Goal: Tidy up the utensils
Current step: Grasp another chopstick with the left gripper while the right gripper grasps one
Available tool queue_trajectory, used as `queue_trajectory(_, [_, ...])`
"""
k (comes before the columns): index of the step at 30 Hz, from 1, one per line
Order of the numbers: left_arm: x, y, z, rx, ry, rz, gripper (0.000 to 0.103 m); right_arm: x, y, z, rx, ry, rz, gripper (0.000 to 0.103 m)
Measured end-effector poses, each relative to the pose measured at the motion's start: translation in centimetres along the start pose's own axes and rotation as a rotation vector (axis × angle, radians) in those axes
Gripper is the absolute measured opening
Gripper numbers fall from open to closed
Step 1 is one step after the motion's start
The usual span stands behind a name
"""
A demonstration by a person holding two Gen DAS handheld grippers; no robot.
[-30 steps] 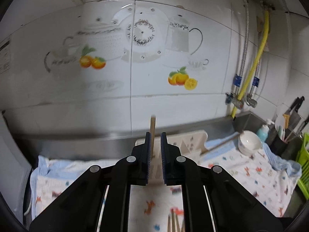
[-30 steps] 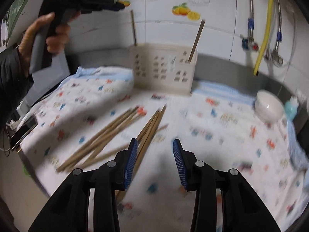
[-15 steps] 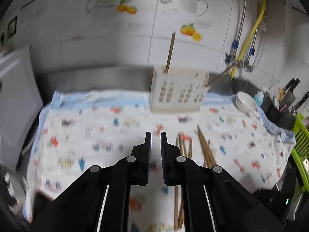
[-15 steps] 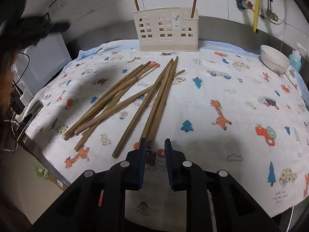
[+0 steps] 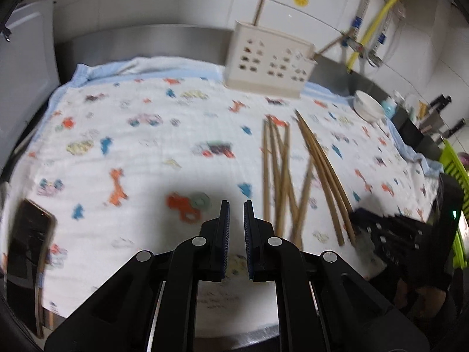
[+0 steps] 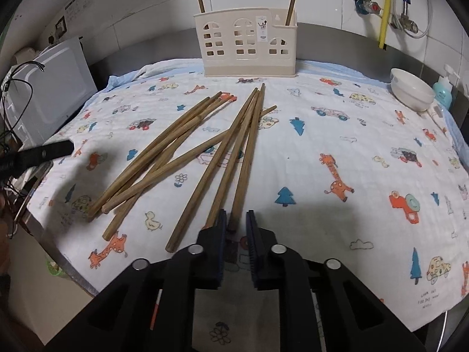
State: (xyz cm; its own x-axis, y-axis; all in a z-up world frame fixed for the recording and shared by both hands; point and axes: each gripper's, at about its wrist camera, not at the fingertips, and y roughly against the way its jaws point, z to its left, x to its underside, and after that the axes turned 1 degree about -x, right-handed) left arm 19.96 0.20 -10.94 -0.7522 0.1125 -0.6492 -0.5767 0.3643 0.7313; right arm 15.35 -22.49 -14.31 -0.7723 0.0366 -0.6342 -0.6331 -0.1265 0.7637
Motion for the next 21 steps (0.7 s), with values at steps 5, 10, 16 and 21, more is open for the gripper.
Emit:
queue_trajectory(5, [1.6, -0.4, -2.4, 0.055, -0.076, 0.011, 0.010, 0.1, 0.1, -0.7, -0.007, -0.021, -0.001, 0.007])
queue_trajectory(10, [2.4, -0.8, -4.9, 0.128, -0.173, 0.011, 0.010, 0.0, -0.2, -0.9, -0.021, -0.030, -0.006, 0.008])
queue_trajectory(16, [2.8, -2.8, -6.3, 0.166, -0.241, 0.068, 0.010, -0.2, -0.4, -1.0, -0.029, -0.033, -0.008, 0.008])
queue_trajectory(21, [2.6, -3.1, -6.1, 0.153, -0.244, 0.059, 0.010, -0.2, -0.4, -1.0, -0.031, -0.031, -0.009, 0.008])
